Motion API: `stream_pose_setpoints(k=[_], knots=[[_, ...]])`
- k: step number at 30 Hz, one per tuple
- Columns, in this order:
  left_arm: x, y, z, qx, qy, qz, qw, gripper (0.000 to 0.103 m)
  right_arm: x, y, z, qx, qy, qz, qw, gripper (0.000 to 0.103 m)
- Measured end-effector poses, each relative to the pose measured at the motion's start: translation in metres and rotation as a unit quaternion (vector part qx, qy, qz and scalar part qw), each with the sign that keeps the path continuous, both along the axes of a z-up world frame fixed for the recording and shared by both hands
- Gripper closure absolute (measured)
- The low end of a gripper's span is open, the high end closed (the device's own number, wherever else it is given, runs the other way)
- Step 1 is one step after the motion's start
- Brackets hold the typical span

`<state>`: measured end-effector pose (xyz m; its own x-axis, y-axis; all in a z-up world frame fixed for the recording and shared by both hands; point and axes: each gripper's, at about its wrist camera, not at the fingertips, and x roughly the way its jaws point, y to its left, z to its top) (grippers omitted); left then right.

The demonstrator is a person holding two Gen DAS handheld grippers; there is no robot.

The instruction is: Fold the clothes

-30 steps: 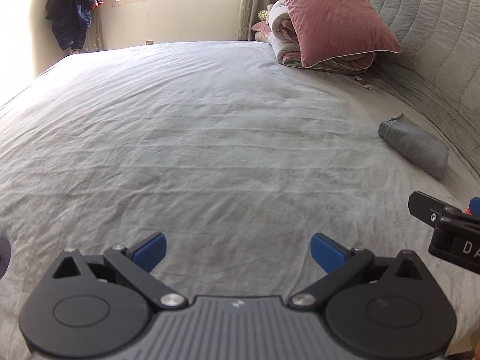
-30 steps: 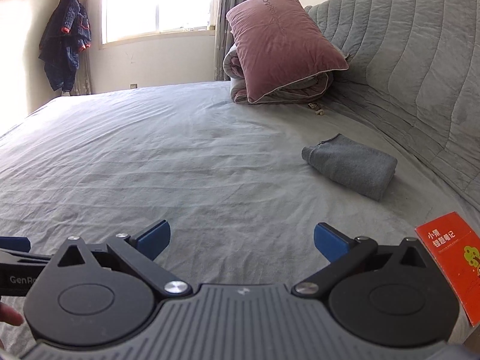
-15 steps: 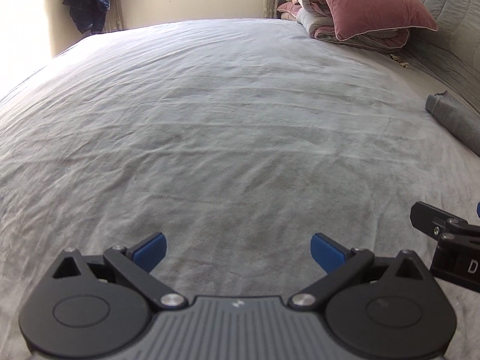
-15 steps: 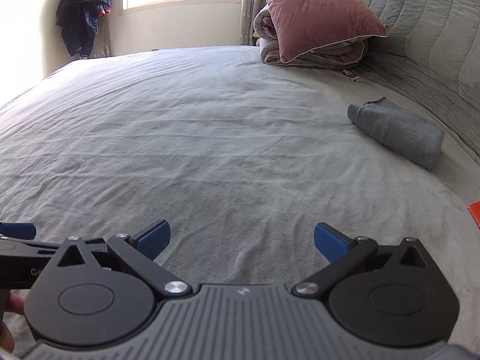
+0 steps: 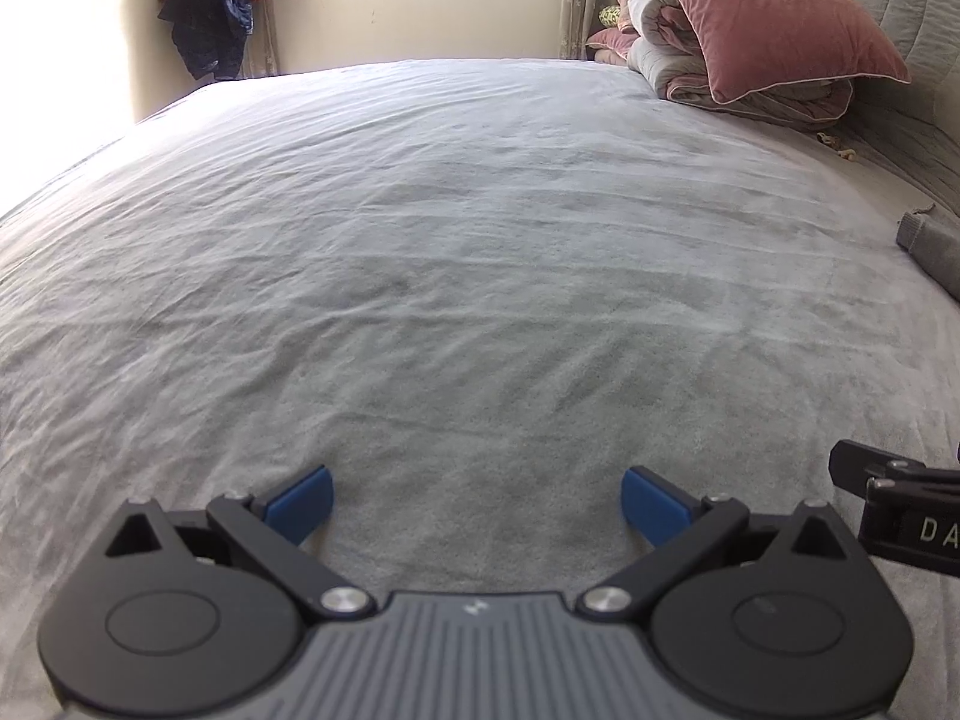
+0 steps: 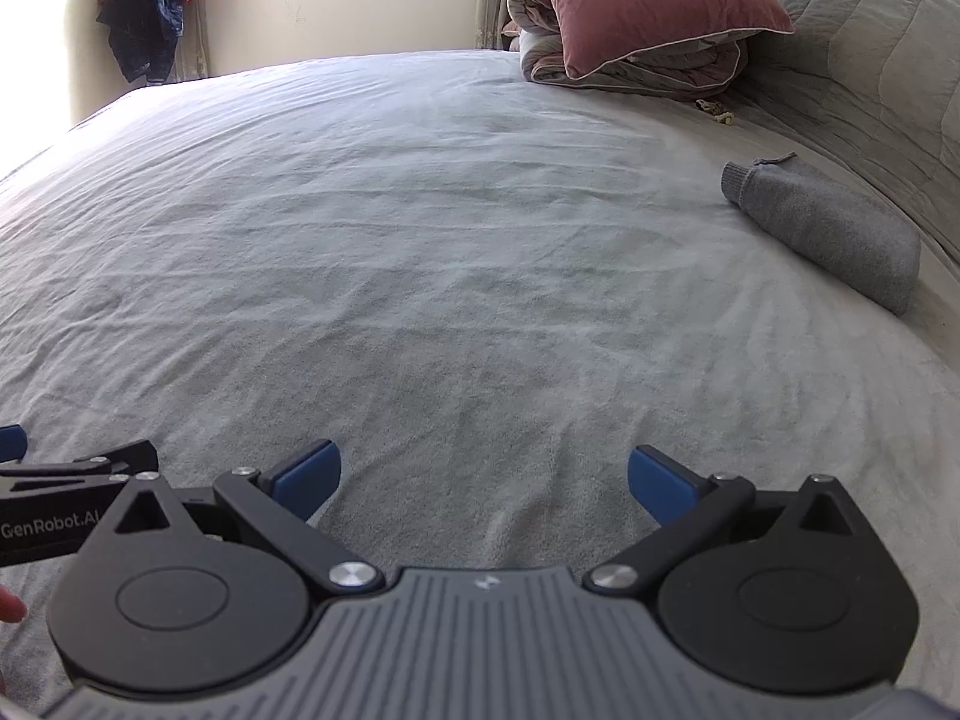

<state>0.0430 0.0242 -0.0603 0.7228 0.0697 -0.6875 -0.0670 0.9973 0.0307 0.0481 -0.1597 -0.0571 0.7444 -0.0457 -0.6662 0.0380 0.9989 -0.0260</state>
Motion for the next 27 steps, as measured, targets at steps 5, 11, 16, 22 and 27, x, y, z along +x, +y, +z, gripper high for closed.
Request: stream_pose_setpoints(k=[5, 11, 16, 22, 27], knots=[[-0.0013, -0.0012, -0.0022, 0.008, -0.006, -0.003, 0.9999, 0.0, 0.0002, 0.0007, -0.0026, 0.0, 0.004, 0.004, 1.0, 0.0], [-0.0014, -0.001, -0.0018, 0.006, -0.005, -0.003, 1.0, 0.0, -0.0006, 0.0008, -0.0023, 0.002, 0.001, 0.005, 1.0, 0.0], [-0.0004, 0.0004, -0.001, 0.005, -0.003, -0.003, 1.0, 0.0, -0.0023, 0.0044, -0.0037, -0.002, 0.0, 0.009, 1.0, 0.0], [0.0005, 0.0009, -0.0008, 0.003, -0.001, -0.003, 1.0, 0.001, -0.0031, 0.0068, -0.0053, -0.004, 0.002, 0.011, 1.0, 0.0], [0.0007, 0.0, -0.0017, 0.003, -0.001, -0.003, 1.0, 0.001, -0.0024, 0.0065, -0.0062, -0.003, 0.004, 0.012, 1.0, 0.0]])
